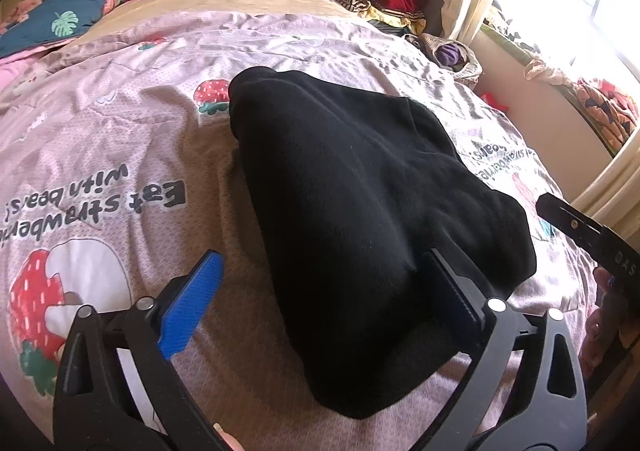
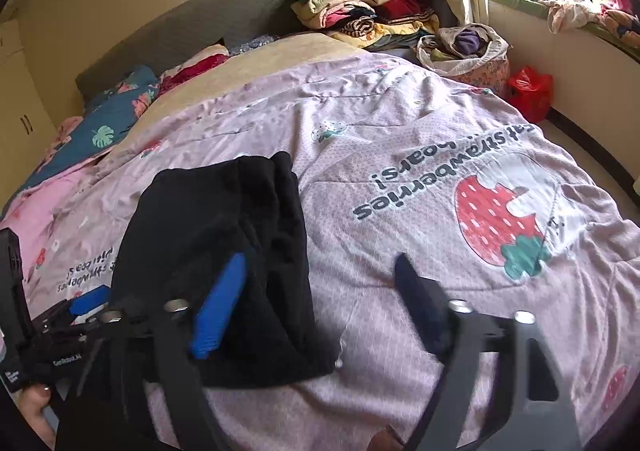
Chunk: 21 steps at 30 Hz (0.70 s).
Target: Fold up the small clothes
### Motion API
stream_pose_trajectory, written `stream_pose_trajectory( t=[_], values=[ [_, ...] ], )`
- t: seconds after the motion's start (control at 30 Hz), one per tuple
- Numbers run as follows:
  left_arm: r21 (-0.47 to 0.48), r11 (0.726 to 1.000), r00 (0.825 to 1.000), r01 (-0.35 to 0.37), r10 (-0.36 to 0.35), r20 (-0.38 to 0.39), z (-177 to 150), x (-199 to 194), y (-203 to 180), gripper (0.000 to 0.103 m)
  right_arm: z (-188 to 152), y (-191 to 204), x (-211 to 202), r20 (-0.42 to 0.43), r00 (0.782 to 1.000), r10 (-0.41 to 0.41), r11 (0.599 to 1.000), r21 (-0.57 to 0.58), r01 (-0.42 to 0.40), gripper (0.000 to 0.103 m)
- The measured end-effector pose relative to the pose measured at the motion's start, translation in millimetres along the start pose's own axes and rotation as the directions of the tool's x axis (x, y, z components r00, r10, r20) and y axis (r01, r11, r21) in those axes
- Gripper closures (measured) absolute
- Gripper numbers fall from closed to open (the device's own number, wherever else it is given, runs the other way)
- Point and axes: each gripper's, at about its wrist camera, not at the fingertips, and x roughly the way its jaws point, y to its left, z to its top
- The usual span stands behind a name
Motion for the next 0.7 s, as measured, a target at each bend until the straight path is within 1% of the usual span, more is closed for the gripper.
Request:
stream_pose_trajectory(
  t=[0.07,0.27,0.47,0.7],
  values=[
    [-0.001,1.000,1.000,0.001,-0.001,-0.003,-0.8,-2.5,0.6,0.010,-1.8,-1.0,-3.2,0.000,1.000,0.000,1.000,0.006,0.000,0.017],
    [-0.005,1.000,1.000,0.015,-0.015,-0.017,-2.3,-12.5,0.5,0.010,-5.5,3.7,-21.1,0.010,1.000,0.012,1.000,-0.009,-0.012,0.008],
    [0.006,1.000,1.000,0.026,-0.026,-0.007,-6.6,-26.6,-1.7,0.010,-12.8,13.6,-44.6,0.033,0.999,0.016,0.999,-0.030,-0.015,0.006],
    [0.018,0.999,0.999,0.040,-0.040,0.017,-16.0,-49.8,0.5,0.010,-27.9,24.5,-78.6,0.076,0.996,0.049,0.998,-0.047,-0.046,0.005]
  ],
)
